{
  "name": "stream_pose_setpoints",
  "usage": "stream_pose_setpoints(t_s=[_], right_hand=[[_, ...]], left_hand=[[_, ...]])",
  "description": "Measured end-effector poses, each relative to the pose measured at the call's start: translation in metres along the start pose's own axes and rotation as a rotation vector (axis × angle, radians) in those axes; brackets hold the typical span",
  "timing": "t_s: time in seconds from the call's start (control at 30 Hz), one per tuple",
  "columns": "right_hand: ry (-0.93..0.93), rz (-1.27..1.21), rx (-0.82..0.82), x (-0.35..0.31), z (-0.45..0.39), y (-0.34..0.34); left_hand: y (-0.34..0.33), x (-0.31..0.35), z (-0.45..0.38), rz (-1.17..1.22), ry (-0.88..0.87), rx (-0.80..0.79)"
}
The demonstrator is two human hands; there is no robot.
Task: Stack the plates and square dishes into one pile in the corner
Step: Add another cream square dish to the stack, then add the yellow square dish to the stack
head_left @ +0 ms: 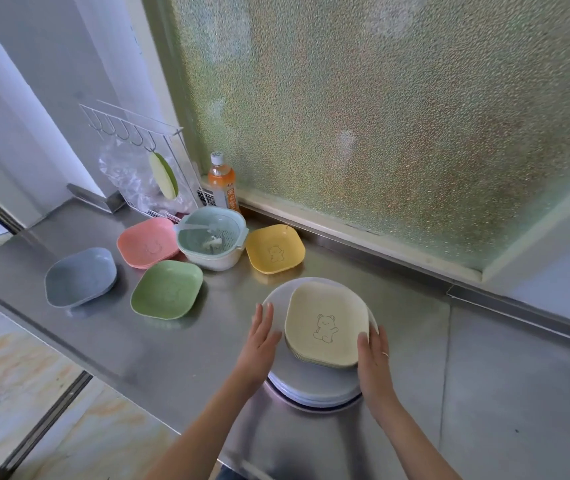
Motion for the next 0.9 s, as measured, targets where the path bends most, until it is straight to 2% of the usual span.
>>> stream_pose_setpoints(t_s=[0.17,0.3,0.4,0.53,0.7,0.9], right_hand=[[-0.030,-0.028,0.055,-0.002,0.007,-0.015],[-0.045,-0.046,0.148,-0.007,0.007,-0.016],[-0.003,0.032,0.291,-0.019,0.003,-0.017],[0.117,0.226,0.377,-0.042,0.001,-0.022],[0.094,0.213,0.348,-0.057,0.011,-0.032],[0.023,0.141,0.434,-0.051,0.025,-0.040]], left_hand=[[0.015,0.005,-0.018,0.060,0.020,0.005],[0.035,0.013,-0.036,0.173,0.074,0.076],[0.052,0.021,-0.065,0.041,0.063,0.106],[0.056,0.024,-0.110,-0.199,0.097,-0.022],[0.047,0.011,-0.157,-0.347,0.221,-0.204],[0.033,0.001,-0.179,-0.034,0.436,-0.196]])
Point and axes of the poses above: each hand's wrist, its own z-axis away from the middle knuckle, its own y-axis out of the back of the hand, x = y × z, the point moved 2 cm from there along -z, towards the middle knuckle, and after that the axes turned 5 degrees about x, right-handed, at the moved point
